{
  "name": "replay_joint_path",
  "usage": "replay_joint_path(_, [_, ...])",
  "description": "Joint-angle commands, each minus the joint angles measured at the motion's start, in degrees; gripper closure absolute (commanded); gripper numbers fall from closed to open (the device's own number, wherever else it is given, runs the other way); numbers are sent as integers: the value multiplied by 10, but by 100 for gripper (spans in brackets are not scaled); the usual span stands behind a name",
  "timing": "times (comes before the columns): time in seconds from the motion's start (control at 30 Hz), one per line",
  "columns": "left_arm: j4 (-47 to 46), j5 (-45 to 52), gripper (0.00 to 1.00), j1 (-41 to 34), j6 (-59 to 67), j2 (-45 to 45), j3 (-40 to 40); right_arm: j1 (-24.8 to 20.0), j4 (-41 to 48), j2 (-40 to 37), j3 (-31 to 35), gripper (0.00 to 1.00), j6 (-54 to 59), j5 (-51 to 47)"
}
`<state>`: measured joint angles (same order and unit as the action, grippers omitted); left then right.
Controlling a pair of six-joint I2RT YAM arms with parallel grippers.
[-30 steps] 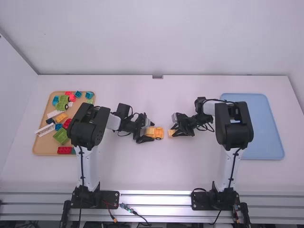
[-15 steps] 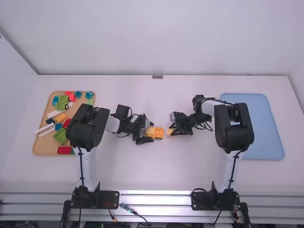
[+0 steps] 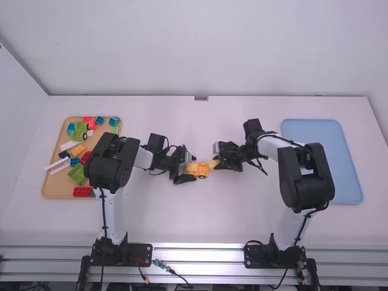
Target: Assemble lego blocks to make yellow taxi
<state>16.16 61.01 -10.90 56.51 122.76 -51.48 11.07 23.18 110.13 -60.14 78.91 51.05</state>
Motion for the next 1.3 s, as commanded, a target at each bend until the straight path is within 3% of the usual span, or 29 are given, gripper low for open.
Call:
replay_joint_path(0.0, [-13,-28,9,-4,-17,-8,-2,3,-25,-16,23,91,-70,5])
replay_joint_path(0.17, [-27,-40,14,-4,-16,-8,-12,35,-125,-16,61,93,-153,-2])
replay_joint_path(0.47, [-54,-46,27,-4,18,-9,-13,44,-144,-16,66,94,-188,-12])
replay_joint_path(0.53, [-48,-47,36,-4,16,-9,-10,44,-146,-16,66,96,-192,-13])
replay_joint_path(0.97, [10,-38,44,-4,-7,-11,20,66,-155,-16,65,96,-209,-26])
replay_joint_path(1.0, [17,-38,51,-4,-11,-12,23,67,-157,-16,65,97,-211,-32])
replay_joint_path(1.27, [103,-38,48,-4,-49,-34,70,66,-161,-16,65,99,-213,-25])
